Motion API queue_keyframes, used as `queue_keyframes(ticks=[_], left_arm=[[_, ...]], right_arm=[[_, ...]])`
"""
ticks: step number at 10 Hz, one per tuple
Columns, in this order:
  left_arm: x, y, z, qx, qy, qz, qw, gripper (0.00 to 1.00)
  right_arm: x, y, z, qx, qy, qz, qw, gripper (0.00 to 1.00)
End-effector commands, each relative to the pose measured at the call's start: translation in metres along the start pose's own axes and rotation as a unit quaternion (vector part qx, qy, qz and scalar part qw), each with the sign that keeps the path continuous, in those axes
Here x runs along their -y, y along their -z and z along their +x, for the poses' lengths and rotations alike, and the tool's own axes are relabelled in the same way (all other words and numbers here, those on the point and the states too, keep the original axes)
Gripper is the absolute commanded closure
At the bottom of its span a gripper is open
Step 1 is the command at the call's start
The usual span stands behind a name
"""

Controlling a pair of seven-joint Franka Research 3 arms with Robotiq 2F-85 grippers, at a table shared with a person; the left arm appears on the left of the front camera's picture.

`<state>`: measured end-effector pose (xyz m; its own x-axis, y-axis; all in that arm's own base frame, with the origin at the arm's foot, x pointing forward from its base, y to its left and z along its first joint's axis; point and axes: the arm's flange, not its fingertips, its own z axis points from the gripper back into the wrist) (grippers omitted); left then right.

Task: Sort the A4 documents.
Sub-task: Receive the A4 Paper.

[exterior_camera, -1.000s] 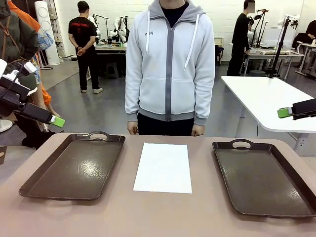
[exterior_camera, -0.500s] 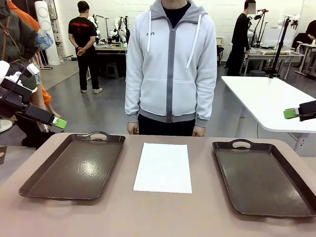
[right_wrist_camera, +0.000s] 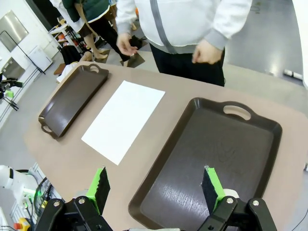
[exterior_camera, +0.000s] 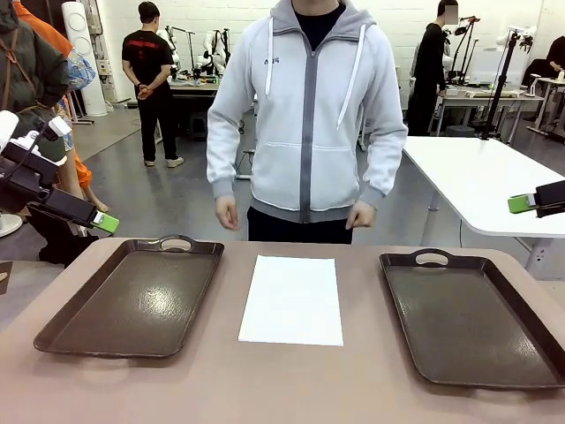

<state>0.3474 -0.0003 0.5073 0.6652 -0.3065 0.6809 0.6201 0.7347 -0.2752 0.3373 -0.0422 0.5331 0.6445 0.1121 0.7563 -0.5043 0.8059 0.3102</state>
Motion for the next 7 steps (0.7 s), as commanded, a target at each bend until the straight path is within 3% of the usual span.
queue_keyframes(ticks=[1, 7], left_arm=[[-0.0010, 0.0001, 0.0011, 0.007, 0.006, -0.001, 1.000, 0.00], [-0.0010, 0.0001, 0.0011, 0.007, 0.006, -0.001, 1.000, 0.00]], right_arm=[[-0.0009, 0.0011, 0.0004, 0.001, -0.001, 0.003, 1.000, 0.00], [-0.0009, 0.0011, 0.0004, 0.001, -0.001, 0.003, 1.000, 0.00]])
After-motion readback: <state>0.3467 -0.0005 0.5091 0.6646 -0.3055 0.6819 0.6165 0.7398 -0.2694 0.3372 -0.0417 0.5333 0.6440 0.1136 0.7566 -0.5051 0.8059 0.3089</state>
